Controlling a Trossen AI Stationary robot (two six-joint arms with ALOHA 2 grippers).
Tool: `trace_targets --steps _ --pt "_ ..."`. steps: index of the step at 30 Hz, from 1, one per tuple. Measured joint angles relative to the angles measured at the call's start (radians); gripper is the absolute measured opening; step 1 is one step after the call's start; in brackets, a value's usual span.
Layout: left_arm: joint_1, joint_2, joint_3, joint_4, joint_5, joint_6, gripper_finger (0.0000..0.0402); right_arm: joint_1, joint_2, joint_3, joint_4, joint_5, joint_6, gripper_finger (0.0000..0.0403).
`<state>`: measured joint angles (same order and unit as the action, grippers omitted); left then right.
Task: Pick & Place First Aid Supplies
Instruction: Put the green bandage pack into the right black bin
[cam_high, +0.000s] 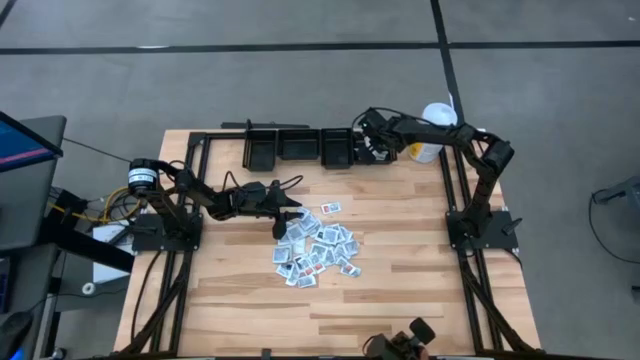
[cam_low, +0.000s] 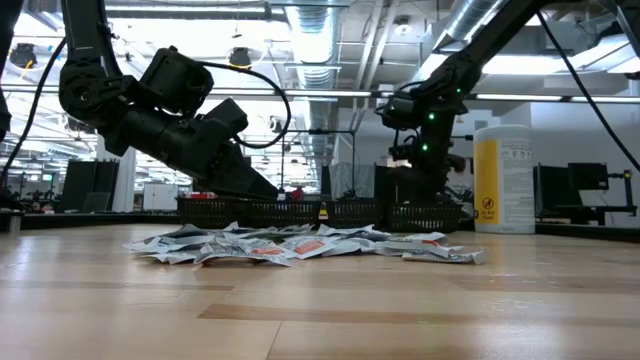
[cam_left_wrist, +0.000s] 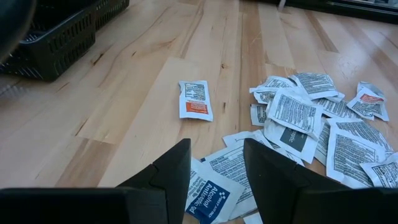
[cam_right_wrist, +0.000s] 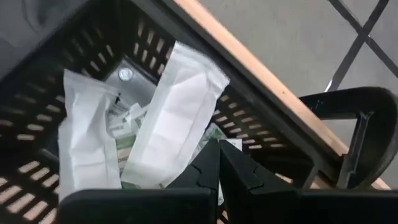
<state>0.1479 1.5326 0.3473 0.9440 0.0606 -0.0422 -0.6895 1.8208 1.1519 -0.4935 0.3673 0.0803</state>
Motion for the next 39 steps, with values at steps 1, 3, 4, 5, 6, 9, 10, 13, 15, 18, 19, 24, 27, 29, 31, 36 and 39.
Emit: trace_targets --steps 1,3,4,5,6,9,10,13,15,18,19,24,27,29,31,36,39 --pt "-0.002 0.000 0.000 0.000 0.000 0.000 0.0149 0.000 0.001 -0.004 0.002 0.000 0.000 0.0000" --pt "-0.006 0.000 0.000 0.000 0.000 0.000 0.0149 -0.003 0.001 -0.011 0.006 0.000 0.000 0.0000" --pt "-0.007 0.000 0.000 0.000 0.000 0.000 0.0149 -0.003 0.001 -0.012 0.006 0.000 0.000 0.0000" --pt "-0.007 0.000 0.000 0.000 0.000 0.000 0.0149 -0.003 0.001 -0.012 0.007 0.000 0.000 0.0000" --pt "-0.006 0.000 0.000 0.001 0.000 0.000 0.0149 -0.003 0.001 -0.012 0.012 0.000 0.000 0.0000" --pt "-0.006 0.000 0.000 0.003 0.000 0.000 0.0149 -0.003 0.001 -0.012 0.025 -0.009 -0.001 0.0000" --pt "-0.006 0.000 0.000 0.005 0.000 0.000 0.0149 -0.003 0.001 -0.012 0.033 -0.031 -0.012 0.0000" --pt "-0.006 0.000 0.000 0.006 0.000 0.000 0.0149 -0.002 0.001 -0.012 0.061 -0.136 -0.059 0.0000" --pt "-0.006 0.000 0.000 0.006 0.000 0.000 0.0149 0.008 0.001 -0.012 0.075 -0.158 -0.078 0.0000" --pt "-0.006 0.000 0.000 0.007 0.000 0.000 0.0149 0.017 0.001 -0.012 0.087 -0.158 -0.088 0.0000" --pt "-0.006 0.000 0.000 0.007 0.000 0.000 0.0149 0.019 0.001 -0.012 0.089 -0.150 -0.087 0.0000" --pt "-0.006 0.000 0.000 0.007 0.000 0.000 0.0149 0.014 0.001 -0.012 0.059 -0.002 -0.058 0.0000" --pt "-0.006 0.000 0.000 0.007 0.000 0.000 0.0149 0.000 0.001 -0.012 0.021 0.021 -0.031 0.0000" --pt "-0.006 0.000 0.000 0.007 0.000 0.000 0.0149 -0.007 0.001 -0.012 0.009 0.023 -0.029 0.0000" --pt "-0.006 0.000 0.000 0.007 0.000 0.000 0.0149 -0.005 0.001 -0.012 0.011 0.023 -0.029 0.0000" --pt "-0.006 0.000 0.000 0.007 0.000 0.000 0.0149 0.004 0.007 -0.012 0.035 0.022 -0.027 0.0000" --pt "-0.006 0.000 0.000 0.007 0.000 0.000 0.0149 0.009 0.047 -0.013 0.043 0.024 -0.028 0.0000"
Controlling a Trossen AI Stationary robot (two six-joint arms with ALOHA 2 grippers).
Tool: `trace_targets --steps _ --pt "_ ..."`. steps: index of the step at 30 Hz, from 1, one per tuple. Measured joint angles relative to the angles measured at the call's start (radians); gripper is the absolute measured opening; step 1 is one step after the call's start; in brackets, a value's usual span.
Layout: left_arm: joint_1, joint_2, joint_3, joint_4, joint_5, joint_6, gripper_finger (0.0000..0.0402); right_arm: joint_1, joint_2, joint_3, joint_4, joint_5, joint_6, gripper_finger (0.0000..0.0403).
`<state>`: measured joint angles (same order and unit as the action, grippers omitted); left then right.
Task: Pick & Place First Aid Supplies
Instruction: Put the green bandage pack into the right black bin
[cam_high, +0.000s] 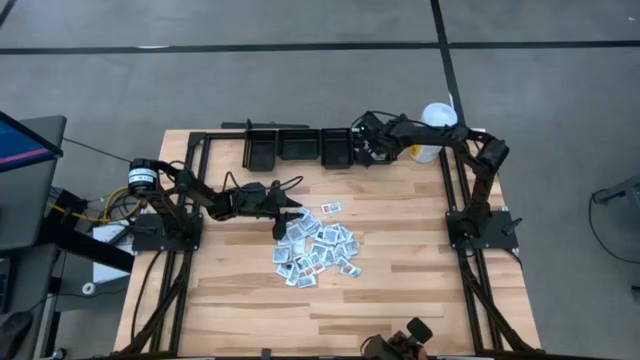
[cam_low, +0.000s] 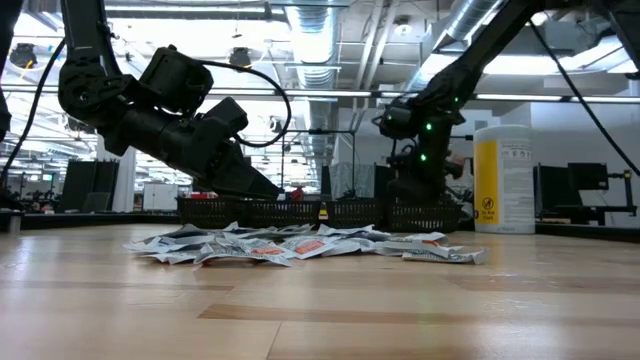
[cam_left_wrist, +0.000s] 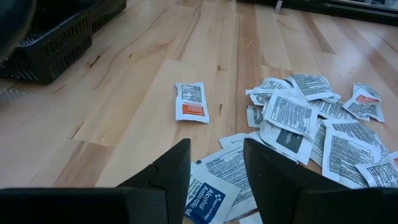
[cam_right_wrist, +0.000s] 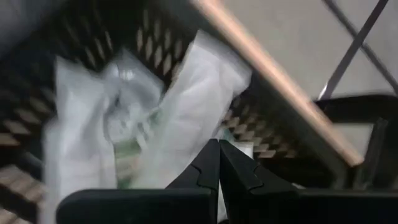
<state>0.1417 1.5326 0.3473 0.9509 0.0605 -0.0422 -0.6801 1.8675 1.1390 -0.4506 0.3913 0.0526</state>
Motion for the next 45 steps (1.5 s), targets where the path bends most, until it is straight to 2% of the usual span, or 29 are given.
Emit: trace_targets --steps 6,26,37,45 --pt "-0.003 0.000 0.000 0.000 0.000 0.000 0.0149 0.010 0.040 0.001 0.016 0.006 0.000 0.0000" --pt "-0.002 0.000 0.000 0.000 0.000 0.000 0.0149 0.052 -0.013 0.002 0.077 0.001 -0.052 0.0000" --pt "-0.002 0.000 0.000 0.000 0.000 0.000 0.0149 0.060 -0.130 0.003 0.144 0.003 -0.052 0.0000" --pt "-0.018 0.000 0.000 0.000 0.000 -0.020 0.0149 0.190 -0.155 0.003 0.154 0.003 -0.062 0.0000"
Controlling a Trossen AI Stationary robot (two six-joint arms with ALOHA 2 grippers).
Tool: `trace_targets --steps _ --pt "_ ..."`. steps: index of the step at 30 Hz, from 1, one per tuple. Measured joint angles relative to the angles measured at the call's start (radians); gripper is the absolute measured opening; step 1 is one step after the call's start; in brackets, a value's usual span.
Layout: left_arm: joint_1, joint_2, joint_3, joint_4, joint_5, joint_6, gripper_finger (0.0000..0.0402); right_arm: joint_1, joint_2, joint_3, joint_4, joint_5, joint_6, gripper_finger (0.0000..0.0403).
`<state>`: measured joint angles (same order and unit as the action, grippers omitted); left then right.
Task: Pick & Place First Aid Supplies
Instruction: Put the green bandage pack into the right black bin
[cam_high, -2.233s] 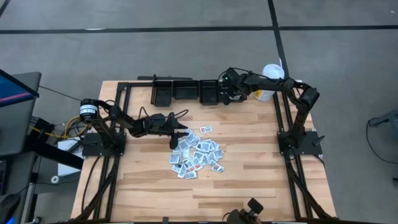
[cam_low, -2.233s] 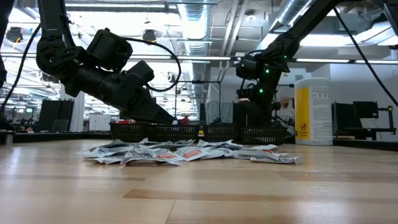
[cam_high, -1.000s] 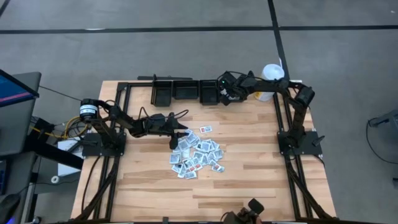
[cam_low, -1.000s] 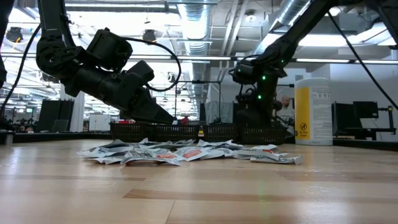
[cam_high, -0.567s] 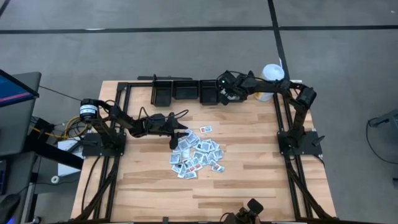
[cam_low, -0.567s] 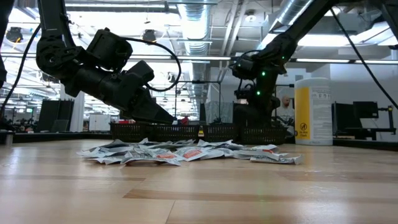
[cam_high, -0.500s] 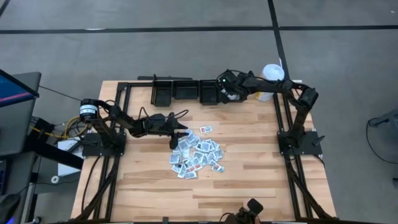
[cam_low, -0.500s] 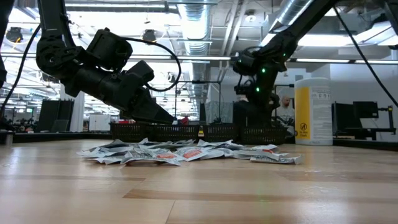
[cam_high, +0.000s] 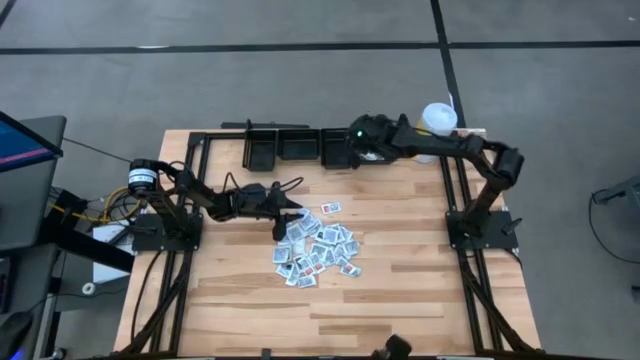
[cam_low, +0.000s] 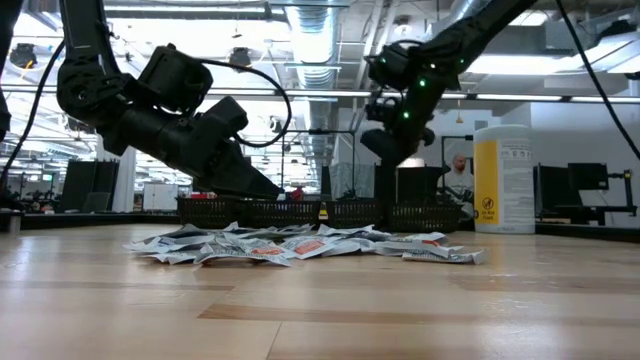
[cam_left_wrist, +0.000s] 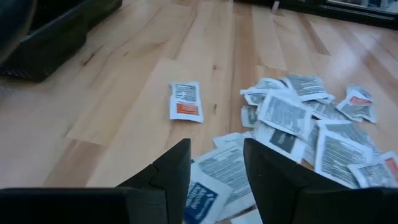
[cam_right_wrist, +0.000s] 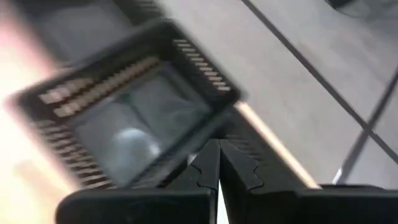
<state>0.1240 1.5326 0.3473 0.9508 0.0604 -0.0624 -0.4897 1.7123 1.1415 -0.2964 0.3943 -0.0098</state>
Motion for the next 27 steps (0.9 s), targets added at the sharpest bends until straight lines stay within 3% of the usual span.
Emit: trace_targets --steps 4,9,21,27 --pt "-0.055 0.000 0.000 0.000 0.000 0.002 0.0149 0.106 0.000 0.000 0.001 0.035 0.019 0.0000" --pt "-0.149 0.000 0.000 0.000 -0.047 0.002 0.0149 0.261 0.000 -0.001 0.032 0.202 0.055 0.0000" --pt "-0.472 0.000 0.000 -0.008 -0.352 -0.039 0.0149 0.582 0.001 -0.002 -0.100 0.386 0.346 0.0000" --pt "-0.618 0.000 0.000 -0.008 -0.433 -0.141 0.0149 0.740 0.011 -0.002 -0.135 0.396 0.495 0.0000"
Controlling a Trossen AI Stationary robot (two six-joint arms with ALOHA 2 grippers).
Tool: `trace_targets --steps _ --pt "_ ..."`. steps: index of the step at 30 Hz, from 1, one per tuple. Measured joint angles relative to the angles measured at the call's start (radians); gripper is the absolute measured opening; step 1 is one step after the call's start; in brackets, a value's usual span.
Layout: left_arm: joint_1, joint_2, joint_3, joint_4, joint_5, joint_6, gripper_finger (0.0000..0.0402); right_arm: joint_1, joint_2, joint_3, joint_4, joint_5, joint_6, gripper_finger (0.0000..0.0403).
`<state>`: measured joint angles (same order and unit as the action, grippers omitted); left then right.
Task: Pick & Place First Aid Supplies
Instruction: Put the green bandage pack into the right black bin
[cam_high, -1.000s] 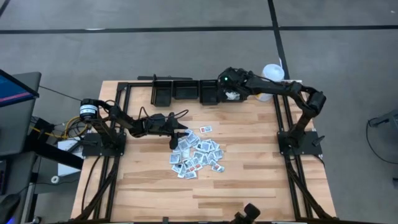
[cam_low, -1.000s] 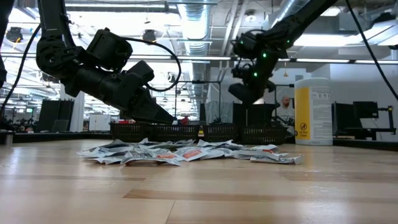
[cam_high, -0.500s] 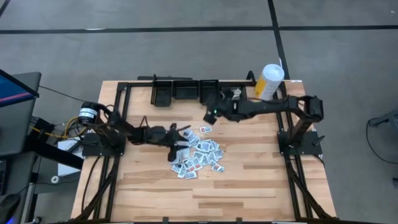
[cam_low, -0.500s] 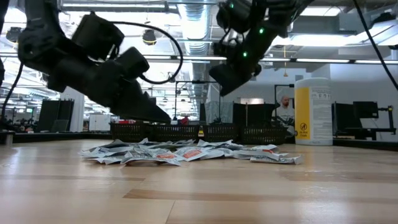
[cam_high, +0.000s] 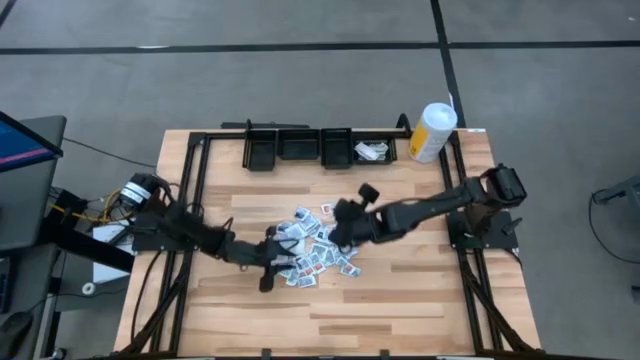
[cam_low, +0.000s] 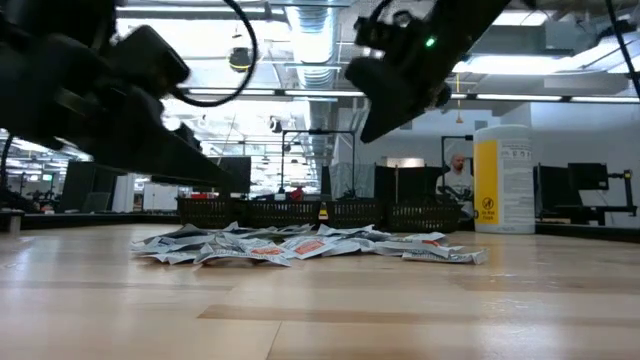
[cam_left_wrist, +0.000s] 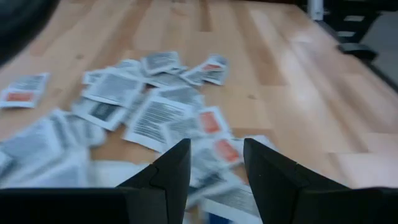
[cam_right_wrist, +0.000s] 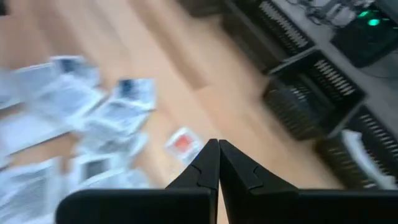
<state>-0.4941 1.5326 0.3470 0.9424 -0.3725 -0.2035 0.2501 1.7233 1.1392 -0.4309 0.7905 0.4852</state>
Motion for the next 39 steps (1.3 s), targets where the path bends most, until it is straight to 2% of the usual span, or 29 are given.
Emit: trace_targets --steps 5,11,17,22,25,30,33,39 --pt "-0.109 0.000 0.000 0.000 -0.084 -0.090 0.0149 0.100 0.000 0.000 0.040 -0.004 0.047 0.0000" --pt "-0.202 0.000 0.000 0.000 -0.210 -0.169 0.0149 0.167 0.000 0.000 0.127 -0.006 0.040 0.0000" --pt "-0.224 0.000 0.000 0.000 -0.264 -0.191 0.0149 0.172 0.034 -0.021 0.180 -0.005 0.034 0.0000" --pt "-0.219 0.000 -0.001 0.000 -0.264 -0.189 0.0149 0.150 0.131 -0.052 0.338 -0.049 -0.019 0.0000" --pt "-0.219 0.000 -0.001 -0.002 -0.264 -0.173 0.0149 0.143 0.167 -0.052 0.479 -0.133 -0.122 0.0000" --pt "-0.207 -0.004 -0.001 -0.029 -0.263 -0.158 0.0149 0.108 0.209 -0.049 0.689 -0.357 -0.254 0.0000" --pt "-0.185 -0.026 -0.001 -0.077 -0.264 -0.130 0.0149 0.064 0.227 -0.048 0.710 -0.462 -0.254 0.0000" --pt "-0.123 -0.148 -0.001 -0.285 -0.264 -0.119 0.0149 -0.018 0.285 -0.038 0.718 -0.572 -0.225 0.0000"
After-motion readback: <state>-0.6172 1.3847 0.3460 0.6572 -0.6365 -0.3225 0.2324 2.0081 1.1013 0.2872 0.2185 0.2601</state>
